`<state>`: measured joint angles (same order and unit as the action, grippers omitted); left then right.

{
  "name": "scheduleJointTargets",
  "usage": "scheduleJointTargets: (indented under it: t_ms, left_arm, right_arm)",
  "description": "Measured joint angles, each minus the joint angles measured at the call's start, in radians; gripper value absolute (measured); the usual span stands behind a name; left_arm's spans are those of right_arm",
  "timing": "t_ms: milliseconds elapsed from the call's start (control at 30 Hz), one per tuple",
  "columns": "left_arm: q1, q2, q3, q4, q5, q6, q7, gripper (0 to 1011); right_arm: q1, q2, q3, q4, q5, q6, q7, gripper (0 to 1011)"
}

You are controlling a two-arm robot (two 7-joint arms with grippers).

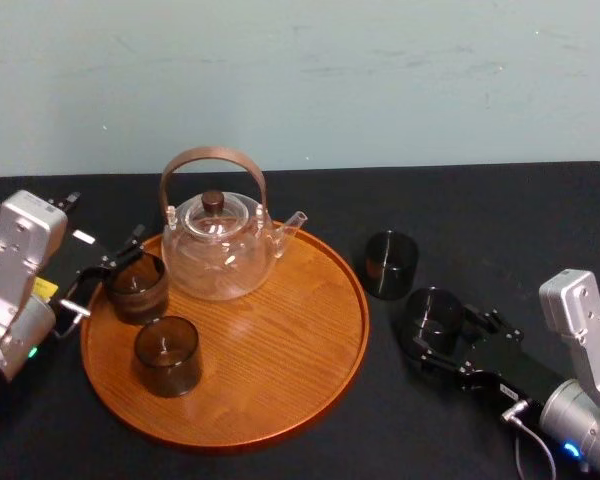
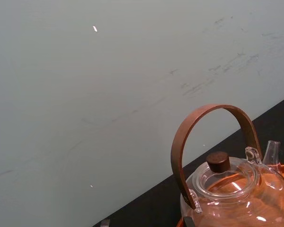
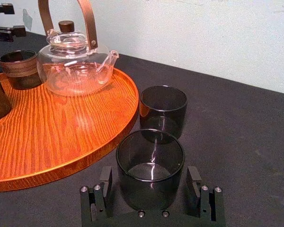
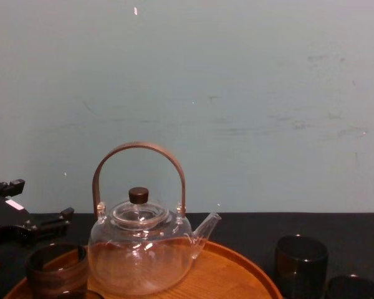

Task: Pick up the glass from the table and place it on the tray.

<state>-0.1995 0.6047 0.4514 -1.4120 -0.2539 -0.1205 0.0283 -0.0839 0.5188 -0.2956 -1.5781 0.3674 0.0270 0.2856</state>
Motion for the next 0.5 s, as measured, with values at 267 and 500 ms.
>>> scheduleJointTargets:
  t_ms: [267,500]
  left_arm:
    - [0.0,0.0,0.0,0.0,0.0,0.0,0.0,1001]
    - [0.0,0.0,0.0,0.0,0.0,0.0,0.0,1001]
  right_arm:
    - [0.026,-0.027,0.007,0.037,-0.019,-0.001,0.024,1002]
    - [0.057,-0.053,0.011,0.079,-0.037,-0.001,0.046,1002]
